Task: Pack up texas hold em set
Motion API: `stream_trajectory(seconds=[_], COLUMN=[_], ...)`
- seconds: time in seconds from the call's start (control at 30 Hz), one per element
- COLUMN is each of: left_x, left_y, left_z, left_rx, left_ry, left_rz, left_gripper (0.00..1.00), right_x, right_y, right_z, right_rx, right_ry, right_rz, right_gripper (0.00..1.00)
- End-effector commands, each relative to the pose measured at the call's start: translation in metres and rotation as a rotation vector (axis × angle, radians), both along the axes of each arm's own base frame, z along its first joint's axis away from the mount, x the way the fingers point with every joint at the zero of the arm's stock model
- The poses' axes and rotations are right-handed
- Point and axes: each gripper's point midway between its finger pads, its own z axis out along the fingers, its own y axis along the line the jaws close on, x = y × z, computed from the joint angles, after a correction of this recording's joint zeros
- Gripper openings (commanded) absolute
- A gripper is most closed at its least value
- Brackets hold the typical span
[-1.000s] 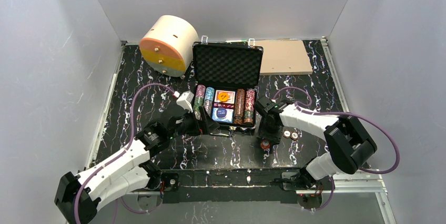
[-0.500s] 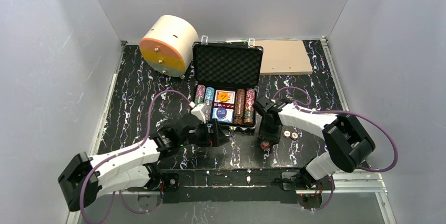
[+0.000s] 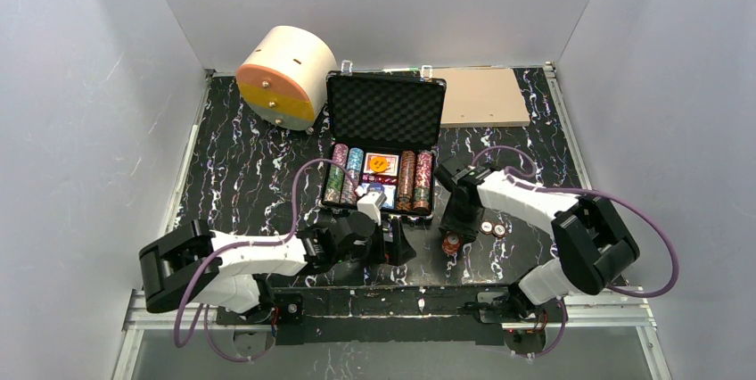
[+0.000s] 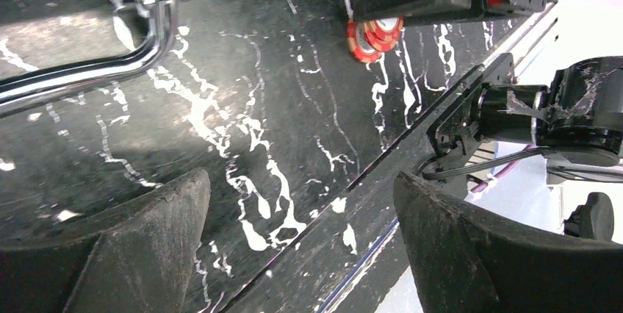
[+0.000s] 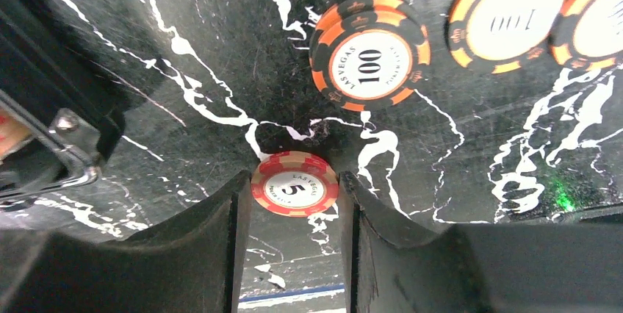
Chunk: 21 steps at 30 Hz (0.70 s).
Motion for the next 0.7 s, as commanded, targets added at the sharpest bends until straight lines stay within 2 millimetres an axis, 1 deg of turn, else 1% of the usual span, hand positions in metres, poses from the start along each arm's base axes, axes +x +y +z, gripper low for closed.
stream_trajectory(seconds=[0.0,0.13,0.27,0.37,0.47,0.57,0.67], left_x=[0.013,0.014,0.018,0.021,0.020,0.023,0.029], left_y=[-0.028,-0.038,-0.045,-0.059,-0.076,-0.090,-0.095], left_z=[0.029,0.026,0.026,0.031,0.034,0.040,0.053], left_rx=[-0.096,-0.103,-0.126,-0.171,-0.200,-0.274,-0.348], left_ry=[-0.096,-0.107,-0.110,-0.111,-0.095,-0.072,-0.070], left_rz=[0.045,0.042,0.069,0.067,0.052,0.078,0.134], left_gripper=[0.94,0.98,0.98,0.98,0.98,0.97,0.95], right_x=[0.014,0.021,0.023,0.023,0.017,0.011,0.008], right_y=[0.002,0.001,0.002,0.004,0.011,0.017,0.021], right_z=[0.027,0.035,0.042,0.048,0.058,0.067,0.074], right_rx=[0.066,0.100,0.133,0.159,0.227,0.281,0.317], right_ry=[-0.030,-0.024,-0.023,-0.028,-0.001,0.015,0.017], right_rz=[-0.054,-0.051,-0.055,-0.052,-0.057,-0.066,-0.081], right_gripper=[0.30,0.31,0.32,0.32,0.33,0.33,0.34])
